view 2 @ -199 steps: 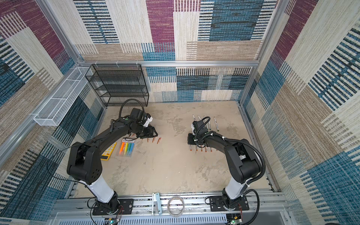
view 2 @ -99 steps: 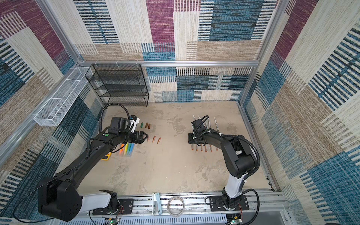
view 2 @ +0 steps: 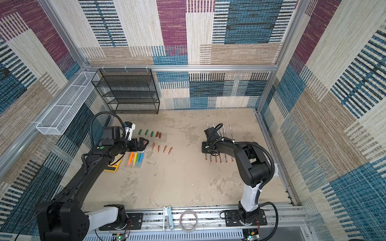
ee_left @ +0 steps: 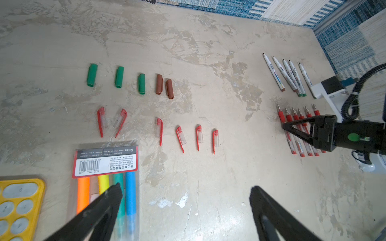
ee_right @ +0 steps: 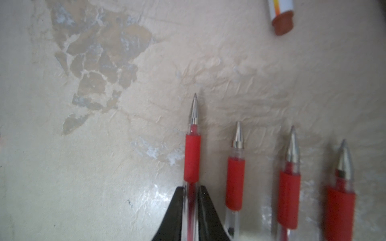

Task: Remove pen caps from pens
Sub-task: Place the pen at the center of the table, then reset both arms

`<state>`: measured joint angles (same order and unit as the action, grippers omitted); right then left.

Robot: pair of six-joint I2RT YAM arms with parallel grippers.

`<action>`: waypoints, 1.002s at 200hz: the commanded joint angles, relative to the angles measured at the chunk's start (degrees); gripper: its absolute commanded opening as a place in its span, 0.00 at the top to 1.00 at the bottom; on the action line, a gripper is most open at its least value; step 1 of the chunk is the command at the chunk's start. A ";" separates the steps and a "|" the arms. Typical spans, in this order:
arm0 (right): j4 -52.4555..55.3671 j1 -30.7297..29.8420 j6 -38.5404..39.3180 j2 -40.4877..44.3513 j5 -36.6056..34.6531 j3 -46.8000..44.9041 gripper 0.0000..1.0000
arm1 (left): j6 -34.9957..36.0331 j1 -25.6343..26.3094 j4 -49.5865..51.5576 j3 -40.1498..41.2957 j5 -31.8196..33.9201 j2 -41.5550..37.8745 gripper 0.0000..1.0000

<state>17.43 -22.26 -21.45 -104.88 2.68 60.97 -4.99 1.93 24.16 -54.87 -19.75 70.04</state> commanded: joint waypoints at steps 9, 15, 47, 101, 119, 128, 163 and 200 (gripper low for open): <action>1.57 0.02 -0.94 -0.30 -0.25 0.34 0.79 | 0.61 -1.36 -1.36 -0.06 -0.72 -0.53 0.01; 1.32 0.02 -0.76 -0.01 -0.26 0.18 0.78 | 0.83 -1.48 -1.68 0.18 -0.70 -0.68 0.01; 3.19 0.02 -0.52 1.23 -1.67 1.11 0.77 | 0.88 -2.14 -1.81 0.18 -0.89 -0.57 0.01; 5.89 0.02 0.88 9.63 -2.38 3.60 0.68 | 2.93 -2.83 0.73 -2.91 3.02 -0.79 0.01; 4.71 0.02 3.35 13.20 -3.78 3.78 0.56 | 4.03 -2.81 1.20 -4.53 4.50 -0.54 0.01; 3.21 0.07 5.21 15.14 -5.36 3.22 0.47 | 4.69 -2.81 0.33 -4.63 4.77 -0.26 0.01; -2.76 0.53 12.24 21.87 -11.63 0.08 0.10 | 6.77 -2.81 -4.62 -3.32 6.54 1.49 0.01; -10.04 4.24 16.97 26.39 -12.72 -5.21 0.00 | 11.74 -3.12 -18.79 5.47 9.45 2.64 0.01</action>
<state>14.04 -20.34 -8.67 -80.23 -7.44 57.69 1.78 -0.82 16.14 -53.56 -13.39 71.99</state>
